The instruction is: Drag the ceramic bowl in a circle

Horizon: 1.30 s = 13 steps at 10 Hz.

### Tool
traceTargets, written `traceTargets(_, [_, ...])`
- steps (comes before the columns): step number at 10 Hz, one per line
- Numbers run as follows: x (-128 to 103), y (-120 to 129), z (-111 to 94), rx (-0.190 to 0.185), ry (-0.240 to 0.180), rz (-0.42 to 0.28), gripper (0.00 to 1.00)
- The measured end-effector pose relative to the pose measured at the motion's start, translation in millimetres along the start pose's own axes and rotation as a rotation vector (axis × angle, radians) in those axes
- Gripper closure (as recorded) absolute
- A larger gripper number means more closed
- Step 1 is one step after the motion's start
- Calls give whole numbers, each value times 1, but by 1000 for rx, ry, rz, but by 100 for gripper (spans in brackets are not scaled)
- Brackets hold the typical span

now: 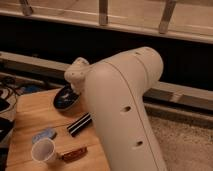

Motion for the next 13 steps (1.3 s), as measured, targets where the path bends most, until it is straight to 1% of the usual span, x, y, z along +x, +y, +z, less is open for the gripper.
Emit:
traceTargets(1, [-14, -2, 1, -18, -14, 8, 83])
traceTargets(2, [-23, -7, 2, -33, -27, 24, 83])
traceTargets(3, [-23, -14, 1, -43, -33, 42, 83])
traceTargets(5, [-16, -31, -3, -56, -43, 87, 83])
traceTargets(7, [-5, -41, -7, -60, -46, 119, 83])
traceTargets(9, [12, -61, -8, -55, -35, 161, 83])
traceTargets(10, [19, -63, -6, -51, -20, 163, 83])
traceTargets(11, [30, -57, -5, -49, 3, 136, 83])
traceTargets(12, [42, -45, -3, -48, 32, 71, 83])
traceTargets(13, [49, -32, -1, -45, 54, -7, 83])
